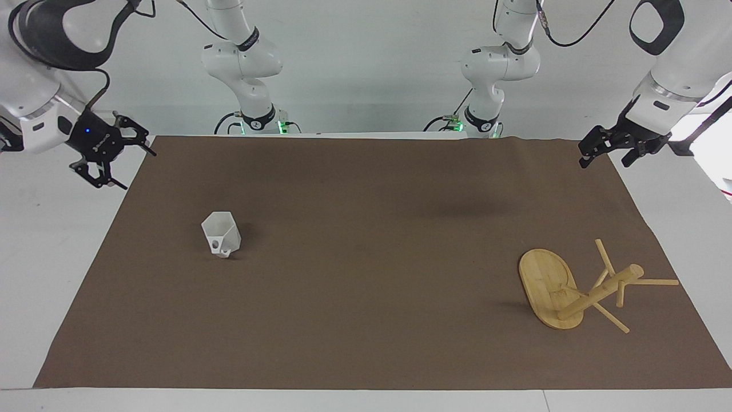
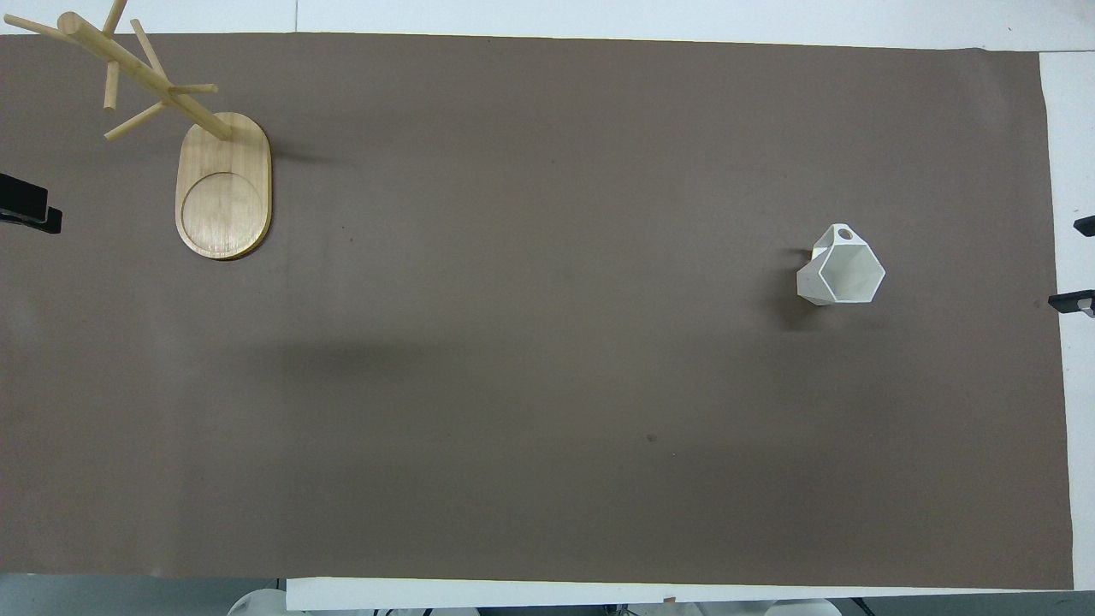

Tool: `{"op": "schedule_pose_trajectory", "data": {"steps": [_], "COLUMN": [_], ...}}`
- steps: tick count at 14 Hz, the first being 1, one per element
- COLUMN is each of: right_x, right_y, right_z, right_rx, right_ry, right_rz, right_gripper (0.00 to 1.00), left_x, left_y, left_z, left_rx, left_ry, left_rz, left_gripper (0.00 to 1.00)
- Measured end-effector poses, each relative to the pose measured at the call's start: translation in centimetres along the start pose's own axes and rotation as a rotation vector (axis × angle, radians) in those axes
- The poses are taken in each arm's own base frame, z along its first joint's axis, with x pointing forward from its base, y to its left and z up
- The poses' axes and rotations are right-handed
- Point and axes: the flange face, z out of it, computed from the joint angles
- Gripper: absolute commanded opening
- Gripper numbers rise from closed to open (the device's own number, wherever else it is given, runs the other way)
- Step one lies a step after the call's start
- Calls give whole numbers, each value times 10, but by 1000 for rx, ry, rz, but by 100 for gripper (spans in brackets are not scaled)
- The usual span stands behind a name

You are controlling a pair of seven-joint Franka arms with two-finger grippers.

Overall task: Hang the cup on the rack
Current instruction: 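Move the right gripper toward the white hexagonal mug, then close the right gripper on the white mug's rim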

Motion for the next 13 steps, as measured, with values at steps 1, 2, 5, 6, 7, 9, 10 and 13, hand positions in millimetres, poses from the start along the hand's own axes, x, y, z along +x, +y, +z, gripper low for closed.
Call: {"op": "schedule_pose_trajectory", "data": {"steps": [1,2,5,6,7,9,10,13], "right_x": [-17,-32,-49,-49,-53,-66,-79,-129], "right_y": [10,19,30,31,32,33,35,46], "right_z": [16,31,77,97,120,159,174,203], "right_rx": [33,54,89,88,84,85,88,84], "right_ry": [75,146,369,457,529,615,649,728], "right_rz": [-93,-178,-317,-347,-376,-408,-406,-361], "right_gripper": [100,100,100,100,100,100,100,100], "left_x": [0,0,0,0,0,0,0,0], "left_y": [0,0,0,0,0,0,0,0], "left_z": [0,0,0,0,0,0,0,0], "left_rx": [0,0,0,0,0,0,0,0], "left_ry": [0,0,0,0,0,0,0,0], "left_rz": [0,0,0,0,0,0,0,0], "left_gripper": [100,100,100,100,100,100,100,100]}}
